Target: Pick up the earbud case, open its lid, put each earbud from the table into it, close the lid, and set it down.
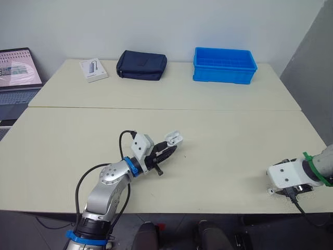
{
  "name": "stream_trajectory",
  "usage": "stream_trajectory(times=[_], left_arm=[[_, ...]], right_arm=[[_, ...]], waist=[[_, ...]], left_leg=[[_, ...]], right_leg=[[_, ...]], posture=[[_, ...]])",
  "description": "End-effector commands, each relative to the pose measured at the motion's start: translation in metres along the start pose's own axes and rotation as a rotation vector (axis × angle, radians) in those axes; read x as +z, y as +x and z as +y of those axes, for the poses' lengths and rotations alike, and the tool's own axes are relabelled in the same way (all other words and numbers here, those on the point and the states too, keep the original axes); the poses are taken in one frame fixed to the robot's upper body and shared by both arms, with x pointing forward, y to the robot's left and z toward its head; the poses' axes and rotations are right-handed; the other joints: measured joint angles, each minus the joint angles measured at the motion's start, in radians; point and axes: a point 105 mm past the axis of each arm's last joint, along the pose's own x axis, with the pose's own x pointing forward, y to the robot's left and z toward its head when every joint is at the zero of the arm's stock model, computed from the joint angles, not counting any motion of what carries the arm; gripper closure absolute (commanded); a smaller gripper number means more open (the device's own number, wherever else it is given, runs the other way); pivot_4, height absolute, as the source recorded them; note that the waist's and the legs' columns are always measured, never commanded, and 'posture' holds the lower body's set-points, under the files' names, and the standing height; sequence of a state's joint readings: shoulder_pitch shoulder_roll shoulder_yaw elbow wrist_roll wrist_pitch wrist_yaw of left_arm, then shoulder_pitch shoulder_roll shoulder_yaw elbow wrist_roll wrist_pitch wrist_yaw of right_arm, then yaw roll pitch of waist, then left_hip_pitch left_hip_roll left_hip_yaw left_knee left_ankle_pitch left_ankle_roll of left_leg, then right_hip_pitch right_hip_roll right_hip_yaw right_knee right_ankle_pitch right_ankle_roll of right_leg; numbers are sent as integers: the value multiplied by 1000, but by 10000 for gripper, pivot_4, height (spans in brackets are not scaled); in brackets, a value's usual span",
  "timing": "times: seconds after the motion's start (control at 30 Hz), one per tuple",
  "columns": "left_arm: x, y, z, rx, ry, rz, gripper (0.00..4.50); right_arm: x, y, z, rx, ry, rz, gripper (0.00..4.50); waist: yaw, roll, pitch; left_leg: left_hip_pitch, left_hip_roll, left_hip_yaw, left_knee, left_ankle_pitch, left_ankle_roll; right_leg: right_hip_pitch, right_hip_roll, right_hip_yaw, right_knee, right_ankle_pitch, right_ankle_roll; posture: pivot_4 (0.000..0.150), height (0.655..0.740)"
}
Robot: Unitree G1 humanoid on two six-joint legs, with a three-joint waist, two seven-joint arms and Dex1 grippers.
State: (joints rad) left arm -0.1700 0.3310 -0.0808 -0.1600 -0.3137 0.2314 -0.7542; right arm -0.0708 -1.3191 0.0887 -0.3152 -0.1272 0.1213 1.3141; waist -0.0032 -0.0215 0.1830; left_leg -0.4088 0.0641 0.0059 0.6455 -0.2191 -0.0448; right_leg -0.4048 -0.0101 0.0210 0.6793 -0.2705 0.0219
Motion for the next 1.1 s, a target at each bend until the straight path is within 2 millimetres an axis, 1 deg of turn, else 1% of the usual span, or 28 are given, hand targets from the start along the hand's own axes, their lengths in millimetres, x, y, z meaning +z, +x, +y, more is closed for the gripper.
stream_trajectory(times=[0.03, 0.2, 0.33, 0.53, 0.63, 0.7, 0.77, 0.83, 1.03, 1.1], left_arm=[[16, 4, -4, -24, 30, -52, 37227], [16, 3, -3, -22, 31, -52, 37227], [16, 3, -3, -20, 30, -53, 37227], [16, 4, -3, -19, 28, -55, 37227], [16, 4, -3, -18, 28, -56, 37227], [16, 4, -3, -18, 28, -56, 37227], [16, 4, -3, -17, 29, -56, 37227], [17, 4, -3, -16, 30, -57, 37227], [17, 4, -3, -17, 30, -59, 37227], [17, 4, -3, -17, 31, -60, 37227]], right_arm=[[3, 3, -1, 5, -29, 20, 15051], [6, 8, 2, 32, -32, 16, 15051], [4, 14, 3, 37, -33, 27, 15051], [3, 20, 10, 69, -31, 27, 15051], [0, 22, 12, 75, -36, 38, 20732], [-1, 23, 13, 77, -45, 45, 27522], [-2, 24, 13, 77, -53, 49, 35273], [-1, 24, 13, 72, -58, 44, 41332], [4, 23, 7, 47, -72, 15, 41355], [8, 19, 1, 21, -73, -2, 41355]], waist=[[0, 0, 0], [0, 0, 0], [0, 0, 0], [0, 0, 0], [0, -1, 0], [-2, -2, -1], [-4, -3, -1], [-5, -4, -1], [-5, -7, -3], [-6, -8, -3]], left_leg=[[0, 0, 0, 0, 0, 0], [0, 0, 0, 0, 0, 0], [0, 0, 0, 0, 0, 0], [0, 0, 0, 0, 0, 0], [0, 0, 0, 0, 0, 0], [0, 0, 0, 0, 0, 0], [1, 0, 0, 1, 0, 0], [1, 0, 1, 1, 0, 0], [4, 0, 3, 1, 0, 0], [5, 0, 4, 1, 0, 0]], right_leg=[[0, 0, 0, 0, 0, 0], [0, 0, 0, 0, 0, 0], [0, 0, 0, 0, 0, 0], [0, 0, 0, 0, 0, 0], [0, 0, 0, 0, 0, 0], [0, 0, 0, 0, 0, 0], [1, 0, 0, 0, 0, 0], [1, 0, 1, 0, 1, -1], [2, 0, 4, 0, 1, -2], [2, 1, 7, 0, 1, -2]], posture=[[1500, 7357], [1500, 7357], [1500, 7357], [1500, 7357], [1500, 7357], [1500, 7357], [1500, 7357], [1500, 7357], [1500, 7357], [1500, 7357]])
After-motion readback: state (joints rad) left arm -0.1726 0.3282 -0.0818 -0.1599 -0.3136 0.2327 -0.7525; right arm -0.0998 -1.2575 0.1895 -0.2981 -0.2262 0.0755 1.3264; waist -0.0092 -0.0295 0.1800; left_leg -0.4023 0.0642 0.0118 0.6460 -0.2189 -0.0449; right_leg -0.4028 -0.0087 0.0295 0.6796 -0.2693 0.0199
